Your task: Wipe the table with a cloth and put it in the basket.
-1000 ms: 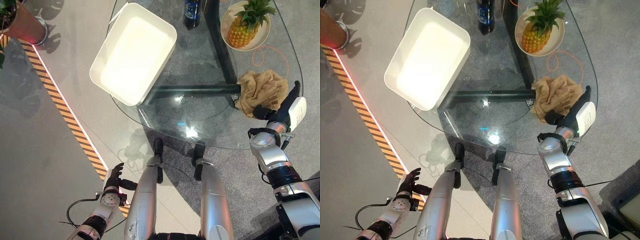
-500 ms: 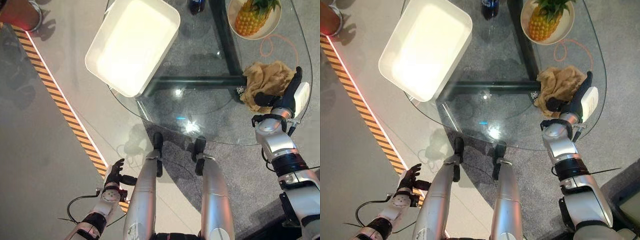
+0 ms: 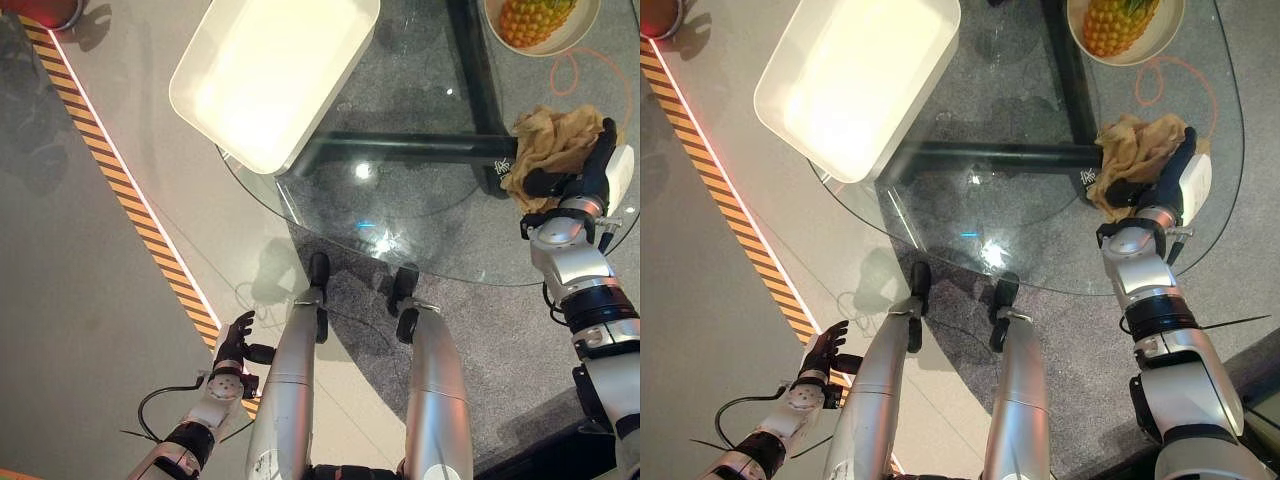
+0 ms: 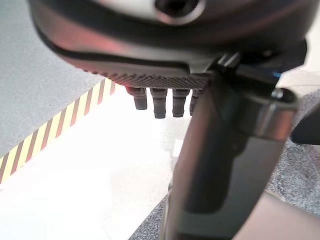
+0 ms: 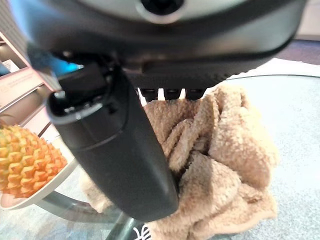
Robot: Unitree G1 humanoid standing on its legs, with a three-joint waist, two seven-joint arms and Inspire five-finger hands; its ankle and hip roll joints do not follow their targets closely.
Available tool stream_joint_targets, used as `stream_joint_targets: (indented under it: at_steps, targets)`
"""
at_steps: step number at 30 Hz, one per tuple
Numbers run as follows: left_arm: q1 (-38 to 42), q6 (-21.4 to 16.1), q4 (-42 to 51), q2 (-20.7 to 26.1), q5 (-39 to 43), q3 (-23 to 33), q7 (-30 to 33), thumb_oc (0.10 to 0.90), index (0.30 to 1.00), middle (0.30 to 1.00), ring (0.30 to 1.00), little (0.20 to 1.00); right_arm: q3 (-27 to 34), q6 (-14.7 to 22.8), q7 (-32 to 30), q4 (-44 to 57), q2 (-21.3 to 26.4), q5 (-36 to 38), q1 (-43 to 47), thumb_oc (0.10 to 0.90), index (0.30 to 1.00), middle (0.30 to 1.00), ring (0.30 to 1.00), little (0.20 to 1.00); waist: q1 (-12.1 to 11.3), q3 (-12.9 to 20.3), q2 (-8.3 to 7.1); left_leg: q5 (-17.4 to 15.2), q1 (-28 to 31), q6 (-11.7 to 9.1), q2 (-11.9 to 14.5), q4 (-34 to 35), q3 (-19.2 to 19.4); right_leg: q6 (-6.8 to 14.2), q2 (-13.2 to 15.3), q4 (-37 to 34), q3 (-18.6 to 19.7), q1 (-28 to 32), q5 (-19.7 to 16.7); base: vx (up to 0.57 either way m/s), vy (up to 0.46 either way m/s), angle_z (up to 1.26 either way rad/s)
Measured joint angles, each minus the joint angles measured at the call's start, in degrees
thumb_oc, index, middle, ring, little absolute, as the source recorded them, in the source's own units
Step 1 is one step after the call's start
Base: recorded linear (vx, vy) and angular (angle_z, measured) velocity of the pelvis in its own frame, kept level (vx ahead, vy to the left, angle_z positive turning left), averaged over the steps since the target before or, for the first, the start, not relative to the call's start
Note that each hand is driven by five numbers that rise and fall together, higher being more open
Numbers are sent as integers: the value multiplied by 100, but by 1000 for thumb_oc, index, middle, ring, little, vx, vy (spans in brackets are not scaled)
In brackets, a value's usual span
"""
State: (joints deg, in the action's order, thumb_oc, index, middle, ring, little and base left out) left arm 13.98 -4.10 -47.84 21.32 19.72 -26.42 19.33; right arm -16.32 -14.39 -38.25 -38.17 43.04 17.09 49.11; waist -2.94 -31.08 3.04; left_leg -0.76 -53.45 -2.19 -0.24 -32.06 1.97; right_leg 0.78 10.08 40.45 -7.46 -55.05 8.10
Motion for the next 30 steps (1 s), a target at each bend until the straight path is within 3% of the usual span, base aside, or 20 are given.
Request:
stream_joint_targets:
  at_steps: [1,2,4,5,15,30]
  targets:
    - [1,-2,19,0,4,-6,-1,800,900,900,900,900,-34,4,12,-78,1,8,50,800,900,900,900,900,0,0,0,0,-23,0,-4,-21,0,0,7,26,3,-25,0,0,0,0]
    - [0,-3,50,2,10,-3,0,800,900,900,900,900,-54,3,29,-129,0,35,103,712,825,825,825,812,-4,0,0,0,-46,-1,-4,-33,0,-1,8,37,4,-46,-1,0,0,0]
    - [4,-14,72,2,51,-4,0,800,900,900,900,900,-98,-12,51,-233,0,58,219,454,604,604,604,554,-1,0,0,0,-87,-1,-1,-63,-5,-4,7,57,2,-78,-3,0,0,0]
    - [6,-14,77,1,121,-13,0,800,900,900,900,900,-145,-21,52,-342,5,57,290,100,300,300,300,200,0,0,0,0,-90,-1,-1,-70,-6,-4,7,62,2,-81,-3,0,0,0]
    - [6,-176,56,19,376,-219,3,800,900,900,900,900,-407,-528,91,-1209,248,-258,1042,100,300,300,300,200,-76,3,24,2,-191,-2,-18,-101,-16,-25,31,147,-2,-199,34,-8,30,2]
    - [4,-339,46,4,383,-224,25,800,900,900,900,900,-417,-354,139,-1194,241,-184,948,100,300,300,300,200,-83,12,43,4,-176,-4,-15,-91,-62,-33,21,128,-16,-156,43,7,52,1]
